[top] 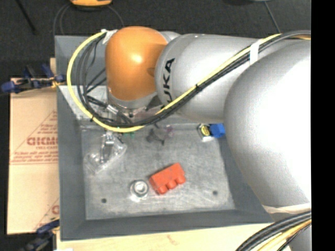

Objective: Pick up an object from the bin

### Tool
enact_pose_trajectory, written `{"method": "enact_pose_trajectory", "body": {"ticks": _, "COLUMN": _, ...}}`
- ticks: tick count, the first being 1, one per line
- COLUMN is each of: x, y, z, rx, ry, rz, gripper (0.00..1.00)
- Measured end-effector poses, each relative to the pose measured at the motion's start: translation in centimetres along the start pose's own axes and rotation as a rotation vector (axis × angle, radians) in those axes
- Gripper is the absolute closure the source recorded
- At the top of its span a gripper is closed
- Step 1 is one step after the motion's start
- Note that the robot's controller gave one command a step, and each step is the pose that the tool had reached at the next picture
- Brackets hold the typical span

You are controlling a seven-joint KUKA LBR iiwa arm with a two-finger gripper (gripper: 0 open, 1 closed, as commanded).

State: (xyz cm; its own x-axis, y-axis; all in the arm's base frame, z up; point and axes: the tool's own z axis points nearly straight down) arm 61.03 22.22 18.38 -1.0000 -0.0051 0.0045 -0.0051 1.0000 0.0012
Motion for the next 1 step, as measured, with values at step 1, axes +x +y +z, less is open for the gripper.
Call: {"method": "enact_pose_trajectory", "body": {"ticks": 1, "x": 1.49, "y": -1.15, "z": 10.9, "rx": -0.001, "ry": -0.02, "rz": -0.443, "gripper": 0.0}}
